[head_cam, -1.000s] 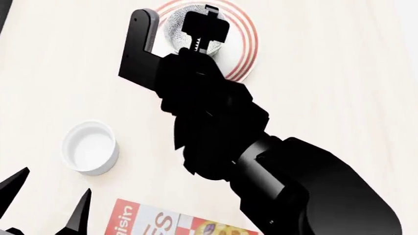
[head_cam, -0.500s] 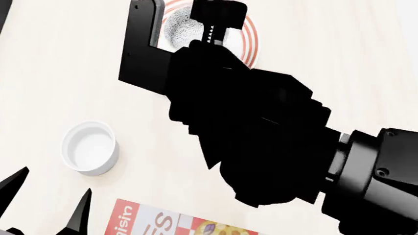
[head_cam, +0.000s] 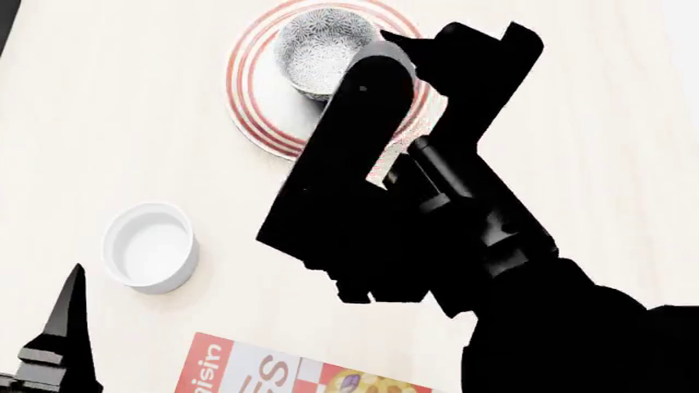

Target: Pick the akita bowl on the cookies box and place it on the plate.

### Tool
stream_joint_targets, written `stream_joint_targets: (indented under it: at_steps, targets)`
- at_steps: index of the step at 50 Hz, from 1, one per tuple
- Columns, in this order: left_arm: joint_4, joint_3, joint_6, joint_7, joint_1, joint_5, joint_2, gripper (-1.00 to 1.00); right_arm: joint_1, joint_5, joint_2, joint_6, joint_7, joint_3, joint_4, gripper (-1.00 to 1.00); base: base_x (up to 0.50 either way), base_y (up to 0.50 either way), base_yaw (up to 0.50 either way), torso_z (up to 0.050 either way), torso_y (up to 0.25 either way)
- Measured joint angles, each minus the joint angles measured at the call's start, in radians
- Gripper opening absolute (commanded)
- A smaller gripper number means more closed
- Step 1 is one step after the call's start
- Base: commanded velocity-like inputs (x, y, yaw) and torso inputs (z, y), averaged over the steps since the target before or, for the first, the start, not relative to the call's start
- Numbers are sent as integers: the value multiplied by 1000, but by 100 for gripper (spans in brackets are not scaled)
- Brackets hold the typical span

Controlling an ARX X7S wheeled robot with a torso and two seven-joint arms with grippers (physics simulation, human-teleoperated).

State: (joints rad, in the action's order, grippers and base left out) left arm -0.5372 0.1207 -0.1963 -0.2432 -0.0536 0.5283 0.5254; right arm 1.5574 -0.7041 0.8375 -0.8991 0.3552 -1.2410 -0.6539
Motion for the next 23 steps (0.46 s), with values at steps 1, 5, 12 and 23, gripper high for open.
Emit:
stream_joint_targets:
  at_steps: [1,5,12,23]
  targets:
    - [-5,-10,7,-6,3,3,-2,100,-20,3,22,19,25,9,-25,100,0,0,0,0,0]
    - [-27,-47,36,-28,17,7,-11,100,-113,25,110,112,129,33,-110,100,0,0,0,0,0]
    - [-64,-96,95,-58,45,-6,-30,100,-298,105,267,348,325,44,-218,100,0,0,0,0,0]
    - [-98,-151,187,-78,93,-30,-56,100,-567,310,482,763,649,-5,-288,100,0,0,0,0,0]
